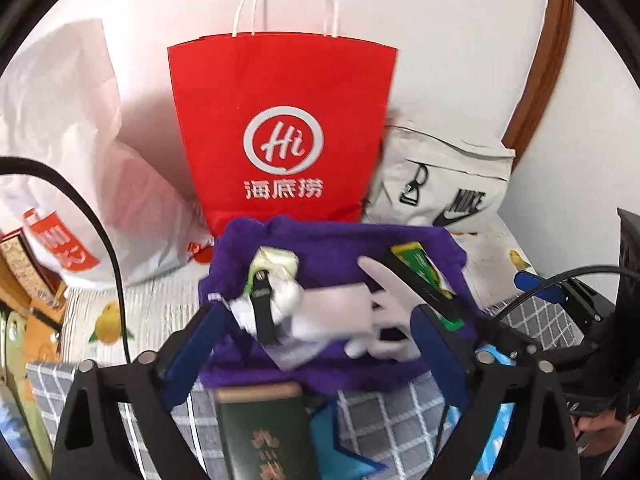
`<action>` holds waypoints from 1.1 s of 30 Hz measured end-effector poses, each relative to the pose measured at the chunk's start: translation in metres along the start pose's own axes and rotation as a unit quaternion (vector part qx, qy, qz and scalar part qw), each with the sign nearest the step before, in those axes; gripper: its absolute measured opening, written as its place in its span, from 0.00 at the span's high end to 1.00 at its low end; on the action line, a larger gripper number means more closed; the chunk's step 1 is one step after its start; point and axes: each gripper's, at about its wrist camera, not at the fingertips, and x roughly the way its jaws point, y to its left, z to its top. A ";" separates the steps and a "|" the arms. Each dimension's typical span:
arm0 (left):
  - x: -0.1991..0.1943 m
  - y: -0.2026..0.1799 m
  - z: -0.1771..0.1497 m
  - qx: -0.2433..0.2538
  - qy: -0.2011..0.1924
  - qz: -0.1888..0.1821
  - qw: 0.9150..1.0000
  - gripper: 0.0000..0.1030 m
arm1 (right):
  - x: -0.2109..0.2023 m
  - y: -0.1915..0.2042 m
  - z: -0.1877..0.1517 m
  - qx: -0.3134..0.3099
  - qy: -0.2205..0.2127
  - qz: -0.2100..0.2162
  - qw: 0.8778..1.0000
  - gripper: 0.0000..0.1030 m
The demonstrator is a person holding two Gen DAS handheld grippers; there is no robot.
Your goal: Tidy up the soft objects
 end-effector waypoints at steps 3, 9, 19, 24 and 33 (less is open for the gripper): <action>-0.019 -0.014 -0.007 -0.007 0.014 0.005 1.000 0.07 | -0.016 -0.001 -0.013 0.014 -0.005 -0.012 1.000 0.09; -0.062 -0.041 -0.040 0.007 0.024 0.036 0.999 0.06 | -0.049 0.007 -0.039 0.037 0.006 -0.040 0.998 0.05; -0.129 -0.071 -0.114 0.007 0.002 0.057 0.998 0.06 | -0.123 0.044 -0.088 0.044 0.004 -0.033 0.998 0.05; -0.149 -0.072 -0.143 -0.014 0.003 0.063 0.998 0.06 | -0.150 0.059 -0.109 0.038 -0.003 -0.042 0.998 0.04; -0.181 -0.090 -0.181 -0.012 -0.011 0.077 0.997 0.06 | -0.179 0.062 -0.135 0.047 -0.005 -0.051 0.998 0.04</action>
